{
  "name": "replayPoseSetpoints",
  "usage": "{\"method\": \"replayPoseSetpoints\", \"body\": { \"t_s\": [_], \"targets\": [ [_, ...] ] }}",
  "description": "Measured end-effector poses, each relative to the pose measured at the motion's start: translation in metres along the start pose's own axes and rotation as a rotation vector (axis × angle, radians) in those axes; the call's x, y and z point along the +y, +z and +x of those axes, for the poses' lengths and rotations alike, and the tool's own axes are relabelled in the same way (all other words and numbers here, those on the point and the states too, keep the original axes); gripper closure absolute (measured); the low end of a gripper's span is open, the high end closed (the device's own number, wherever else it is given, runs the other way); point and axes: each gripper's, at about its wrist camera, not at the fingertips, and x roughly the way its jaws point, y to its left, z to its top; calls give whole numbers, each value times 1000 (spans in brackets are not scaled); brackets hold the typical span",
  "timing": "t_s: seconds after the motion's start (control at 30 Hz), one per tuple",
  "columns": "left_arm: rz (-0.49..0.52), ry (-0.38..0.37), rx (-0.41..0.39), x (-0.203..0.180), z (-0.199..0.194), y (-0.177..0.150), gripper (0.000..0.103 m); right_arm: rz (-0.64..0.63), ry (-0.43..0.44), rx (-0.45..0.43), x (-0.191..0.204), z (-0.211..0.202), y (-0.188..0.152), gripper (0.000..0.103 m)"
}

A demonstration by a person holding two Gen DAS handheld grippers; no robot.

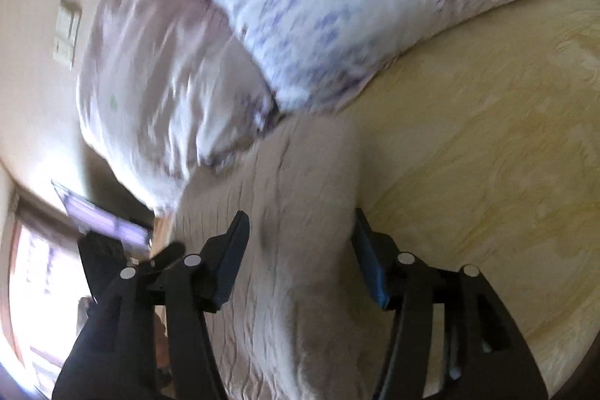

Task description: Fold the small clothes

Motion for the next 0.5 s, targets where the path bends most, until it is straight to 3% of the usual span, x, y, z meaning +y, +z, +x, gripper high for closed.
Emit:
{"method": "replayPoseSetpoints", "body": {
  "t_s": [0.07,0.1,0.2,0.33,0.43,0.5],
  "targets": [
    [-31,3,-12,1,2,9,34,-12,-46,4,-1,10,5,75],
    [-46,9,-14,3,6,15,40,-25,-77,5,2,13,3,79],
    [-49,53,11,-2,20,26,53,-54,-162,-4,7,19,-1,80],
    [-23,122,18,-10,23,28,53,-73,-261,-14,17,20,-5,80],
    [-40,123,23,-5,17,25,47,-131,-324,-29,27,17,-10,70],
    [18,184,3,-11,6,17,36,-189,-368,-67,36,6,-18,58]
  ]
}}
